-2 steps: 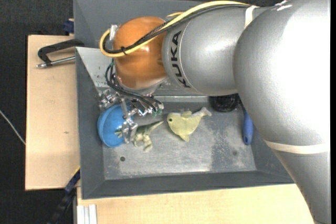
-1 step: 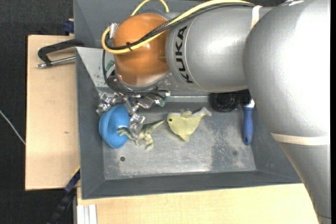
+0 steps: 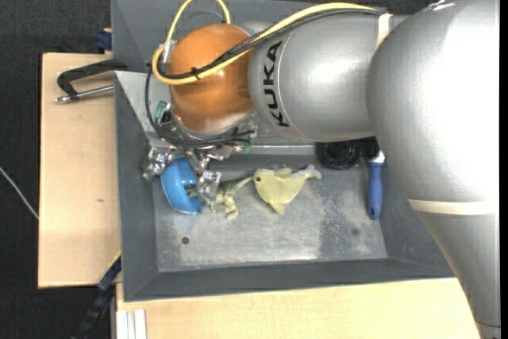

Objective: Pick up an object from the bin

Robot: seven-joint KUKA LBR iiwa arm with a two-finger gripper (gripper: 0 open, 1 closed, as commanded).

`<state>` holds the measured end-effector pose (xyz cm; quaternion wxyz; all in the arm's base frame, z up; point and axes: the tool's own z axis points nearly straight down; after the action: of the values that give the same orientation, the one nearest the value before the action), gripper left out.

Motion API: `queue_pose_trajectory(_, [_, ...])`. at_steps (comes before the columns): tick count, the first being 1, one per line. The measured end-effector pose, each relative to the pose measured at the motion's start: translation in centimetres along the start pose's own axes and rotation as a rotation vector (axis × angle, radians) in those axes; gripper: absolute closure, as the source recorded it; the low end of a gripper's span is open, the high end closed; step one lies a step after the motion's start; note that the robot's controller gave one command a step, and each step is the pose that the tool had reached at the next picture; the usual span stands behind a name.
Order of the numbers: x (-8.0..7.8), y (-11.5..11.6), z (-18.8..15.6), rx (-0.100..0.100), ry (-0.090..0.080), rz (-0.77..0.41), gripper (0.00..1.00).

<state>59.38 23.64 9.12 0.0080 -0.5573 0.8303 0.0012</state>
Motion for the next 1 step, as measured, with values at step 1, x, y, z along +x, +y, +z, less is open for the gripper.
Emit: queue_pose_trajectory(1, [9.45, 3.44, 1.54, -0.005, 0.005, -0.514, 0.00])
